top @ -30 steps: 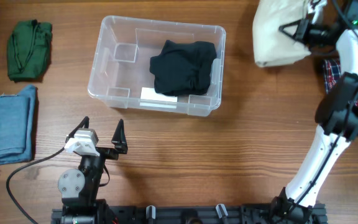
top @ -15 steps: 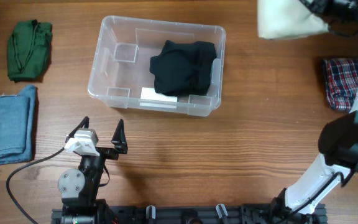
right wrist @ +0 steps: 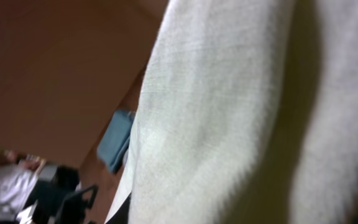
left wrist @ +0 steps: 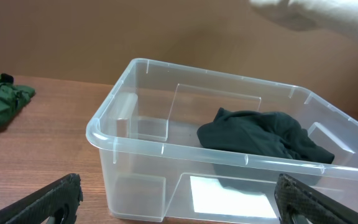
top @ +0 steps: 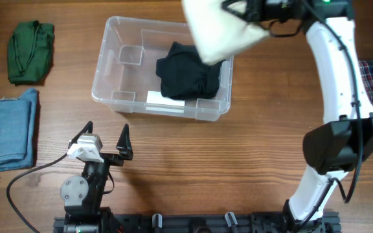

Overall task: Pack container
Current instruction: 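Carry the cream cloth left over the bin with the right gripper, then lower the cream cloth into the bin beside the black garment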

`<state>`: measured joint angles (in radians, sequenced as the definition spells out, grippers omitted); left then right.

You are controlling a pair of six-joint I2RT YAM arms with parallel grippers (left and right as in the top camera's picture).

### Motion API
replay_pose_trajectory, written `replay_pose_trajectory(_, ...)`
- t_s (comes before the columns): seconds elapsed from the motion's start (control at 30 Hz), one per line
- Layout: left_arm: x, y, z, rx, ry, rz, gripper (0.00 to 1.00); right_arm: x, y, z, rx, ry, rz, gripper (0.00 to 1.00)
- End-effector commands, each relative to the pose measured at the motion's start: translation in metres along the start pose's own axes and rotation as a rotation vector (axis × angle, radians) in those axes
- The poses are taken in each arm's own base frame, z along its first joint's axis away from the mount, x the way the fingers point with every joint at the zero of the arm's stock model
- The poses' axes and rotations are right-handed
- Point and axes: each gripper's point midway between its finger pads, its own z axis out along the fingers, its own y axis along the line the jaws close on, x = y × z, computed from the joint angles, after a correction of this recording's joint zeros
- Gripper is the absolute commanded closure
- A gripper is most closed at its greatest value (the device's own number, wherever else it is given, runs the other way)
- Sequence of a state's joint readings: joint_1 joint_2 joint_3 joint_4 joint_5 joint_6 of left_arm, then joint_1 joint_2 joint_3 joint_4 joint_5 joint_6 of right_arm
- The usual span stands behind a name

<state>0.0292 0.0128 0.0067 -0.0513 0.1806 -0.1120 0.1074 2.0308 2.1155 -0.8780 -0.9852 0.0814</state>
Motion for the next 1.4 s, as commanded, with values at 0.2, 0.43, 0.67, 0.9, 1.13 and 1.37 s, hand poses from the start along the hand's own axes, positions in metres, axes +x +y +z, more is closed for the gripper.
replay_pose_trajectory(0.2,0.001,0.002,0.0,-0.008,0.001,-0.009,0.0,0.021,0.063,0.025,-0.037,0.084,-0.147,0.96)
replay_pose_trajectory(0.43,0.001,0.002,0.0,-0.008,0.001,-0.009,0.0,0.032,0.093,0.077,0.065,0.105,-0.11,0.96)
replay_pose_trajectory(0.67,0.001,0.002,0.0,-0.008,0.001,-0.009,0.0,0.026,0.108,0.109,0.188,0.013,0.047,0.96)
replay_pose_trajectory(0.9,0.001,0.002,0.0,-0.008,0.001,-0.009,0.0,0.03,0.104,0.137,0.226,-0.025,0.198,0.96)
replay_pose_trajectory(1.13,0.001,0.002,0.0,-0.008,0.001,-0.009,0.0,0.042,0.101,0.169,0.237,-0.027,0.222,0.96)
replay_pose_trajectory(1.37,0.001,0.002,0.0,-0.008,0.001,-0.009,0.0,0.055,0.09,0.194,0.248,-0.012,0.222,0.96)
